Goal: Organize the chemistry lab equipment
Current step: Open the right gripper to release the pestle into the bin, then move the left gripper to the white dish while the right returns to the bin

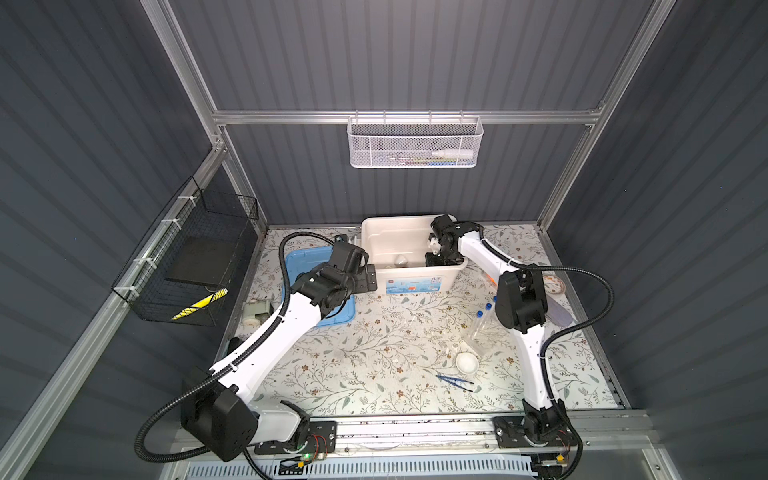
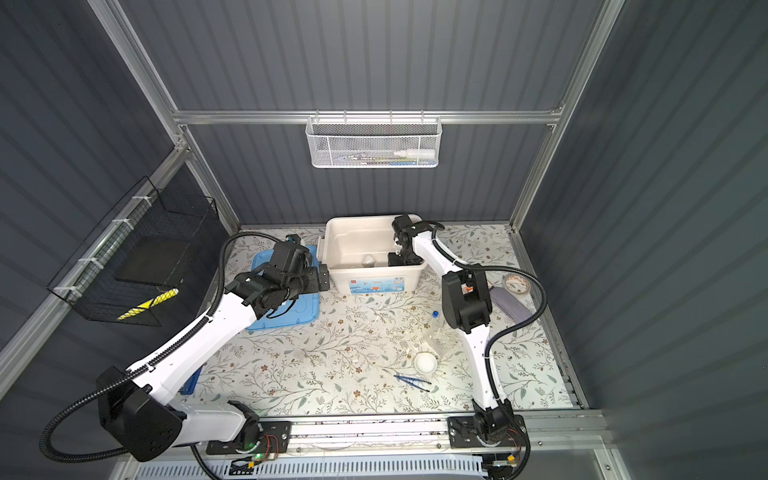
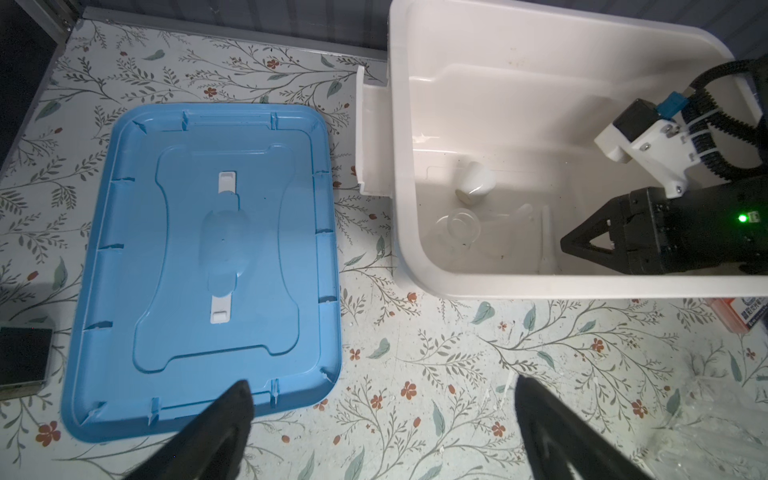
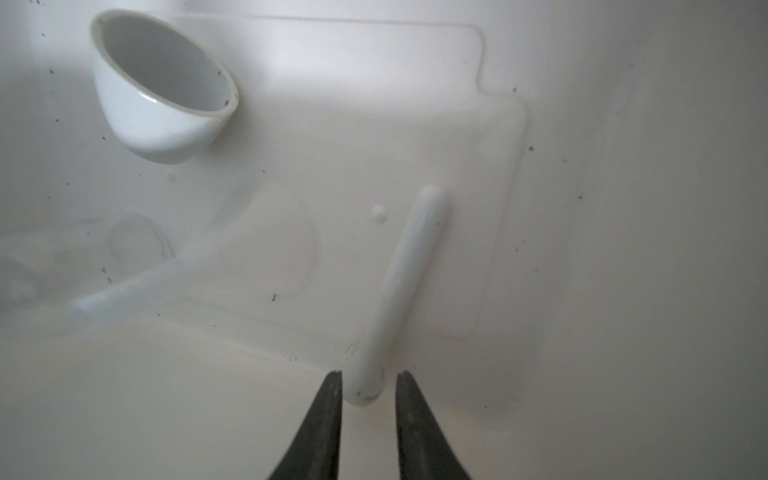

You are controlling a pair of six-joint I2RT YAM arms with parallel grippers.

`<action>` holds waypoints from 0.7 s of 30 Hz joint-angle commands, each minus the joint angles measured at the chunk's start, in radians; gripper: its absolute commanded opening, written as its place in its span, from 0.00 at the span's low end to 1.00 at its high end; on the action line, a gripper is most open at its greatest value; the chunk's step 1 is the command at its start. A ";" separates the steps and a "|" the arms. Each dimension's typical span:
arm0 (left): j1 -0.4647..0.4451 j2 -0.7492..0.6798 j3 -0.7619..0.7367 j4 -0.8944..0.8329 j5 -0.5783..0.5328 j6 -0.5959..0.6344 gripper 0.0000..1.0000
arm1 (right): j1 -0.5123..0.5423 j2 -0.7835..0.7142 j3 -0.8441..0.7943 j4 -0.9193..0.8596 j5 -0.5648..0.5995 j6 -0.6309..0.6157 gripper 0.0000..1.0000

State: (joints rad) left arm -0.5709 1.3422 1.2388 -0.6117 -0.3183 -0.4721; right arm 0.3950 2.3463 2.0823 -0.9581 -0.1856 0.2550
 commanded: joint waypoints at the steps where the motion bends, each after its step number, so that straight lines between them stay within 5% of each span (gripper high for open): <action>1: -0.019 0.003 0.032 0.003 -0.023 0.029 1.00 | -0.005 -0.019 -0.006 -0.036 -0.012 -0.001 0.30; 11: -0.164 0.016 0.051 0.013 -0.134 0.100 1.00 | -0.004 -0.302 -0.201 0.151 -0.007 0.033 0.85; 15: -0.199 0.008 0.036 0.031 -0.094 0.144 1.00 | -0.004 -0.450 -0.346 0.271 -0.017 0.034 0.98; 21: -0.260 -0.001 0.022 0.024 -0.131 0.192 1.00 | -0.005 -0.592 -0.461 0.324 -0.037 0.017 0.99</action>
State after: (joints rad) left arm -0.8131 1.3521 1.2575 -0.5846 -0.4179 -0.3271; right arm 0.3935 1.7763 1.6535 -0.6769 -0.2043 0.2836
